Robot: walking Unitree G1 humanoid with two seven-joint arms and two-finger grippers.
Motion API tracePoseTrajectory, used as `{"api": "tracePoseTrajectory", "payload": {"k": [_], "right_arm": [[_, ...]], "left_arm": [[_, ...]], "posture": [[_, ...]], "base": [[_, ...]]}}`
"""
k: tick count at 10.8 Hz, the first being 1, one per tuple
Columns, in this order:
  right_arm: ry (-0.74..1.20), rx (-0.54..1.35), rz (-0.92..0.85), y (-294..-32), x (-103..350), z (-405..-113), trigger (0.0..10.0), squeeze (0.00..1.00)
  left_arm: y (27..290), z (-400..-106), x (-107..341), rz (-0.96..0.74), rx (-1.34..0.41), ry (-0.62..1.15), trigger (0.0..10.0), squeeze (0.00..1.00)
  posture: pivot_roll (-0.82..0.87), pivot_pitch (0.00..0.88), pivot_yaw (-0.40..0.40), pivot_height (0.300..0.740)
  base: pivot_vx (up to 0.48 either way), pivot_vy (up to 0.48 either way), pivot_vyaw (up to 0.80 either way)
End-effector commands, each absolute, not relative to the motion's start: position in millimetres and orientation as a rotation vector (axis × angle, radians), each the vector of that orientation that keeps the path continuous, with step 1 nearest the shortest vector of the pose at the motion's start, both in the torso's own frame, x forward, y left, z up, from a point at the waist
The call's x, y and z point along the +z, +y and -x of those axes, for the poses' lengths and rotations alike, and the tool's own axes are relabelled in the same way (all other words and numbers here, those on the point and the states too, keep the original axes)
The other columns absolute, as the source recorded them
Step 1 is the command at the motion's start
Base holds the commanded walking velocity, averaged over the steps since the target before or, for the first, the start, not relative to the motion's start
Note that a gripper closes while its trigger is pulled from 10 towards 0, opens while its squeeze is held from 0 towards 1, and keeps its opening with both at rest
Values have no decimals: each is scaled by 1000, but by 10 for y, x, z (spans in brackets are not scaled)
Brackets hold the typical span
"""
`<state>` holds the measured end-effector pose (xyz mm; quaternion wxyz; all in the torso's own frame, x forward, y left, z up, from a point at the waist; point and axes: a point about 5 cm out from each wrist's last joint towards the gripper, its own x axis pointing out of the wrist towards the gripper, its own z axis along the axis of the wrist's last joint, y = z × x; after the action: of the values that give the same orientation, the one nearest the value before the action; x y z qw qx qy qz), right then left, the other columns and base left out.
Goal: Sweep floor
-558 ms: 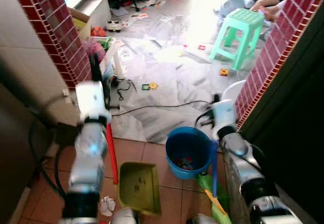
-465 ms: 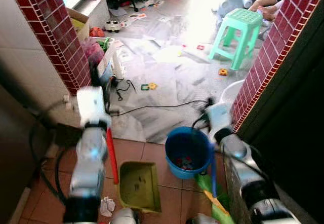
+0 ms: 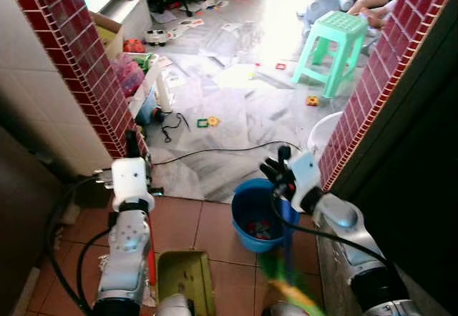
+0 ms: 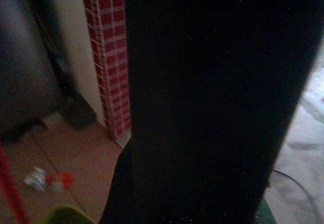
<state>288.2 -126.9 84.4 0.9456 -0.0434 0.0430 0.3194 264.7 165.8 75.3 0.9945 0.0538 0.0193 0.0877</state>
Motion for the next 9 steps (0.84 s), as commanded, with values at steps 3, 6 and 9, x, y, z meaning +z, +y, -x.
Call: {"api": "tracePoseTrajectory", "payload": {"k": [3,6,9], "right_arm": [[-44,673,-34,-1133,1247,-2997,10000,0],[-128,484,16,-1264,1381,-3131,10000,0],[-141,398,39,-1349,1369,-3162,10000,0]], "left_arm": [[1590,-2736,848,-99,150,-21,10000,0],[1543,-2751,850,-88,149,-31,10000,0],[1535,-2769,852,-81,143,-32,10000,0]], "posture": [[-43,0,49,740],[-43,0,46,740],[-47,0,49,740]], "base": [[0,0,0],[0,0,0],[0,0,0]]}}
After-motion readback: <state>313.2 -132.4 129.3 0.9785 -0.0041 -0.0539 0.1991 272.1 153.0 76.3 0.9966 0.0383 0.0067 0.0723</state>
